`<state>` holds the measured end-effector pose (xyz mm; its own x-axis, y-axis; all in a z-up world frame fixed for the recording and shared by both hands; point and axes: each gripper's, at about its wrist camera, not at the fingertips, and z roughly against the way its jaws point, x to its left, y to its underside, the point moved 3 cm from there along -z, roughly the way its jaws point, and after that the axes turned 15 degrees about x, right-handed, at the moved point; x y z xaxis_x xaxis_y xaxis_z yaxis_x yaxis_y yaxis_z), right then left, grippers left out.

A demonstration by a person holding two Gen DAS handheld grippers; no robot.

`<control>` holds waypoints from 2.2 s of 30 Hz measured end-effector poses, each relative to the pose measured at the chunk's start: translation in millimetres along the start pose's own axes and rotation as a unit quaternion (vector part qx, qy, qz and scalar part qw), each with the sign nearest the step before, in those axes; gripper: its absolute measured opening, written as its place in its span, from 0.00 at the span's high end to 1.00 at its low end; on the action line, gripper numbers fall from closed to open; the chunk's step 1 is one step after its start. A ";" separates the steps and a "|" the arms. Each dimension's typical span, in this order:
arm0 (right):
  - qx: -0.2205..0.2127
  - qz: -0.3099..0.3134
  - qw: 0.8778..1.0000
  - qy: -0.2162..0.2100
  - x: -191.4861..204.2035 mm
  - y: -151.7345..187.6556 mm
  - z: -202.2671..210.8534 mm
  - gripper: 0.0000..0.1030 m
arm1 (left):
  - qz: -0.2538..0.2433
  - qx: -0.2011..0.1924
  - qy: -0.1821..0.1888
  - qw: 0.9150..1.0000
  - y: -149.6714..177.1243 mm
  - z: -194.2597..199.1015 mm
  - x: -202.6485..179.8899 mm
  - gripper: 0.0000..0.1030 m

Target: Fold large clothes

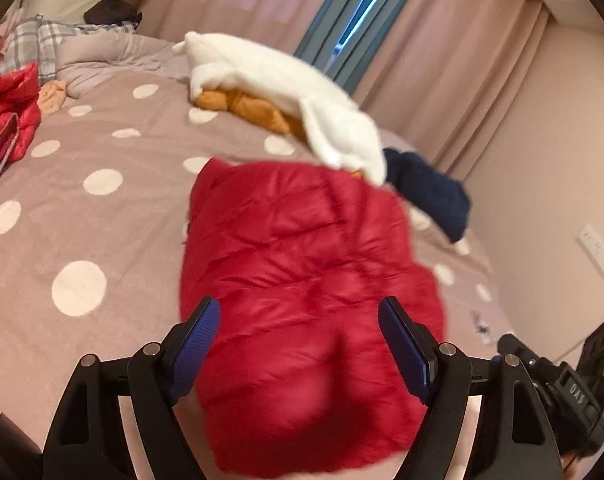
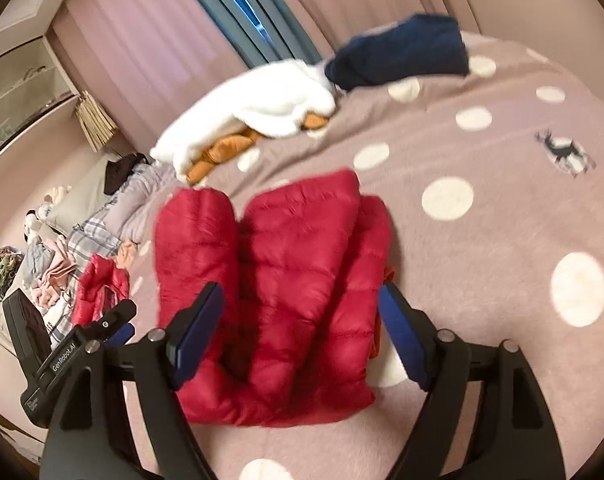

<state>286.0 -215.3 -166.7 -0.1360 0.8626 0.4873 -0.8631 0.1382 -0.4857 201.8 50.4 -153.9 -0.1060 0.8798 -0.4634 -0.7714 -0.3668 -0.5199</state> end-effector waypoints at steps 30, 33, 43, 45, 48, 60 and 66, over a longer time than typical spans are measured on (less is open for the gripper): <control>-0.114 0.144 0.983 -0.011 89.6 44.7 140.0 0.00 | -0.077 -0.091 0.055 0.991 30.2 144.2 -53.6 0.01; -0.115 0.148 0.982 0.000 92.4 49.2 145.1 0.00 | -0.079 -0.090 0.070 0.990 33.8 151.3 -54.9 0.01; -0.114 0.150 0.982 -0.009 94.6 58.6 156.8 0.00 | -0.094 -0.119 0.056 0.987 46.3 176.0 -60.1 0.01; -0.115 0.152 0.982 0.001 94.7 60.7 158.6 0.00 | -0.093 -0.127 0.052 0.986 48.5 181.3 -59.4 0.01; -0.119 0.150 0.981 0.006 94.1 62.6 161.3 0.00 | -0.088 -0.134 0.026 0.987 50.6 186.7 -58.6 0.01; -0.114 0.159 0.981 0.011 97.3 66.1 162.5 0.00 | -0.067 -0.162 -0.017 0.984 46.7 192.2 -48.9 0.01; -0.109 0.164 0.980 0.017 99.4 65.9 158.0 0.00 | -0.062 -0.161 -0.025 0.985 46.2 191.1 -47.0 0.01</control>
<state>138.8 -197.4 -35.6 -0.3697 0.8933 0.2556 -0.6510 -0.0527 -0.7573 51.3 49.9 -19.0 -0.0596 0.9347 -0.3504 -0.5429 -0.3249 -0.7744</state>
